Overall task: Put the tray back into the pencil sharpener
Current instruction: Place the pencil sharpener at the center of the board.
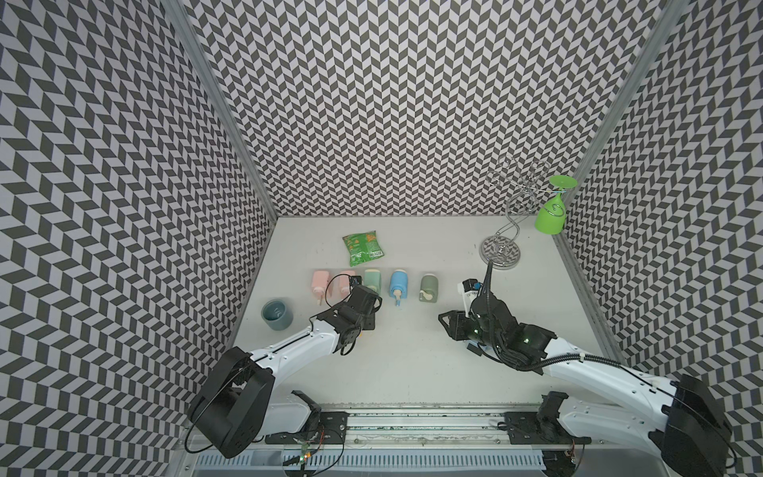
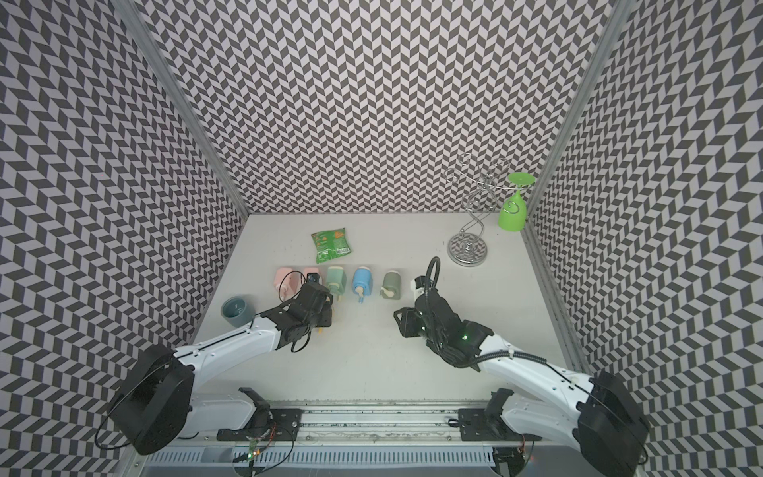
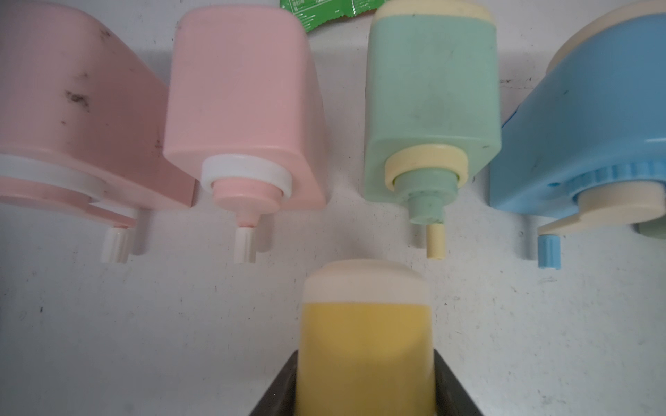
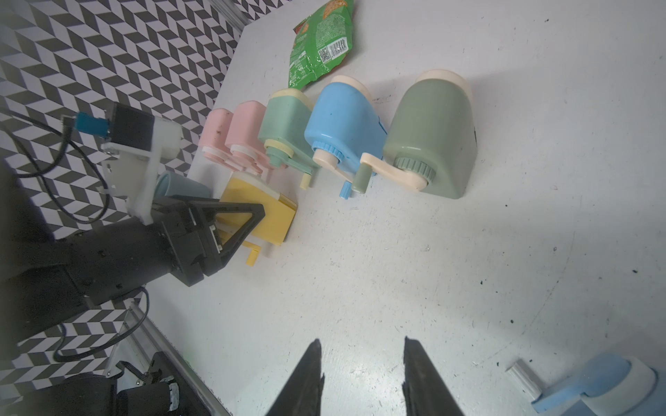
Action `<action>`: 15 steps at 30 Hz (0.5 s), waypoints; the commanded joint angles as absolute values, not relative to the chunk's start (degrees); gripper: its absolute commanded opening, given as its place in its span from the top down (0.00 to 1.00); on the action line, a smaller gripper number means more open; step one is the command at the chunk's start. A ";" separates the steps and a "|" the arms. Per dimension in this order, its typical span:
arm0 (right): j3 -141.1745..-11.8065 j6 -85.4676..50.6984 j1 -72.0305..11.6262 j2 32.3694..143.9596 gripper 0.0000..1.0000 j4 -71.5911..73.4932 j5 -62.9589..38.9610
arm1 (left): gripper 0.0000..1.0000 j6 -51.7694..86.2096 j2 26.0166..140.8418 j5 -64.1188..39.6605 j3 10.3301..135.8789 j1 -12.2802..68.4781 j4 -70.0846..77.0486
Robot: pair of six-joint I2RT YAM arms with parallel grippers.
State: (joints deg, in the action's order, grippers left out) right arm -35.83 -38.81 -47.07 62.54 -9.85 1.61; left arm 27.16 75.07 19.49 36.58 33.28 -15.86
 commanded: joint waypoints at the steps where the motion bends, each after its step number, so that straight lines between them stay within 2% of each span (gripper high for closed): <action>1: -34.83 -39.05 -46.93 61.11 0.62 -6.71 2.09 | 0.38 27.63 76.16 18.62 36.68 32.97 -15.59; 3: -35.19 -38.54 -46.93 61.32 0.62 -6.83 2.18 | 0.26 27.60 75.94 18.59 36.64 32.96 -15.64; 4: -35.56 -38.43 -46.93 61.43 0.62 -7.09 2.29 | 0.14 27.69 75.76 18.60 36.52 32.96 -15.48; 6: -35.77 -38.32 -46.93 61.52 0.61 -7.16 2.39 | 0.04 27.45 75.71 18.62 36.42 32.96 -15.32; 8: -35.69 -38.15 -46.91 61.39 0.61 -6.97 2.09 | 0.01 27.41 75.35 18.93 36.75 32.87 -15.48; 15: -35.77 -37.40 -46.85 60.49 0.61 -7.29 3.90 | 0.00 28.17 69.31 17.66 36.57 32.69 -16.25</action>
